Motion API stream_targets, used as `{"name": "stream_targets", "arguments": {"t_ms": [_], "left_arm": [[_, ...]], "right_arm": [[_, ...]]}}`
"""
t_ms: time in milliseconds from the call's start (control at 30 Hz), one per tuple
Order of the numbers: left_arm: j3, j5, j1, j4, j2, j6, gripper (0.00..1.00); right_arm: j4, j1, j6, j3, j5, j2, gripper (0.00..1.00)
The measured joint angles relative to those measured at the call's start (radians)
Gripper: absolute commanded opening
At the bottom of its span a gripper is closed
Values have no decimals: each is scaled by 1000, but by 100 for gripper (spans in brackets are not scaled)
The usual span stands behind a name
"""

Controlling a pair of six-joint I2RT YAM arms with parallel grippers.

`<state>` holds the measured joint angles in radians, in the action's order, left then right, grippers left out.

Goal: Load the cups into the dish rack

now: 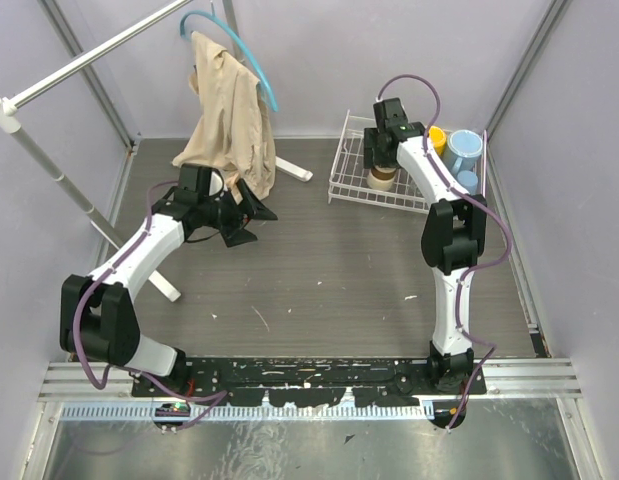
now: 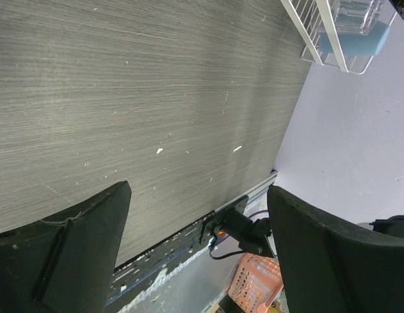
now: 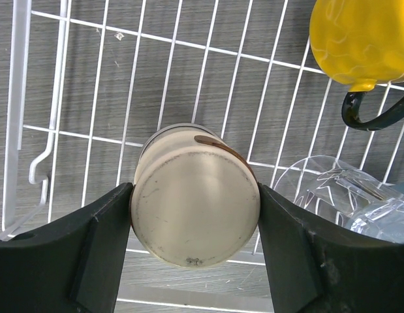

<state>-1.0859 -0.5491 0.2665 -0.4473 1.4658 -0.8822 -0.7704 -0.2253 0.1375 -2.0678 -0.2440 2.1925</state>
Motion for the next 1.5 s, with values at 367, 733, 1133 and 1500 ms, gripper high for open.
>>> {"name": "stream_targets", "arguments": {"t_ms": [367, 733, 1133, 1500], "left_arm": [[0, 0, 0, 0, -7, 4, 92], [2, 0, 0, 0, -13, 11, 93], [10, 5, 0, -1, -35, 29, 96], [24, 97, -16, -4, -113, 97, 98]], "right_arm": [[-1, -8, -12, 18, -66, 0, 30], [9, -9, -12, 43, -81, -8, 79], [50, -10, -27, 154, -90, -93, 100], [67, -21, -26, 163, -65, -278, 100]]}}
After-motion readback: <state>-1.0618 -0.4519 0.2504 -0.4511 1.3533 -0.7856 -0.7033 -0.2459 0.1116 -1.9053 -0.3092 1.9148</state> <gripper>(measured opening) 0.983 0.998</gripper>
